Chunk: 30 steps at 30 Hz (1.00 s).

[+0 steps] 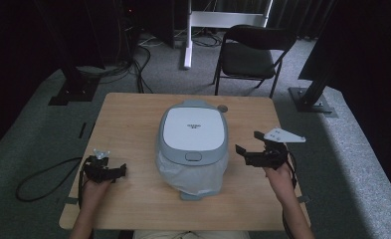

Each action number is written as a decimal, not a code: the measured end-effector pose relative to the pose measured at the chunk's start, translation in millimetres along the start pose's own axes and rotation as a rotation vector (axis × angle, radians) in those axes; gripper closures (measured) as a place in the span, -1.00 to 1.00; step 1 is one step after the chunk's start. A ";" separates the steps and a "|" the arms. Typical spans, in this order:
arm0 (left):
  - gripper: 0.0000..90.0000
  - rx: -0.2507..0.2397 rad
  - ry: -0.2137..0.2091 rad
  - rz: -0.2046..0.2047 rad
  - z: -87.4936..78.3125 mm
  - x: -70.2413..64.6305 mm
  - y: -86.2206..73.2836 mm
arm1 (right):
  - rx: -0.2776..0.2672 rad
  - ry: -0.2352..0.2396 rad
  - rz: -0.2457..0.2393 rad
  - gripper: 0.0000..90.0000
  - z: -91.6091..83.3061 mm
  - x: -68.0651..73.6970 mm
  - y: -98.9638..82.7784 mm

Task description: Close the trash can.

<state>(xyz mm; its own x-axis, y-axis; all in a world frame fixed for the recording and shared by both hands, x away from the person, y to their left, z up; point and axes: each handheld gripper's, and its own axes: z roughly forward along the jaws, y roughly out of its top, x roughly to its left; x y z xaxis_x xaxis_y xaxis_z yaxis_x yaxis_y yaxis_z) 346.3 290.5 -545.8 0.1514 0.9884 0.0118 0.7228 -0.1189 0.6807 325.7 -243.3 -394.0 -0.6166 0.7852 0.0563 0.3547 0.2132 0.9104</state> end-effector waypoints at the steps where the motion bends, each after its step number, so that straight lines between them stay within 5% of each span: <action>1: -1.00 -0.002 0.000 -0.002 0.1 -0.1 0.0 | 0.006 -0.005 0.006 -0.77 1.1 -1.0 -4.0; 30: -1.00 0.001 0.000 -0.001 -0.1 -0.1 0.1 | 0.117 -0.151 0.108 -0.77 13.0 -33.4 -86.0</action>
<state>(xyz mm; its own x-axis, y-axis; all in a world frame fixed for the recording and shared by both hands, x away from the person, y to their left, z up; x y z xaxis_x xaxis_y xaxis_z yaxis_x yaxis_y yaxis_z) 346.3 290.4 -545.7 0.1508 0.9885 0.0112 0.7233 -0.1181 0.6803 324.9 -280.2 -479.5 -0.4614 0.8834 0.0813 0.4979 0.1820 0.8479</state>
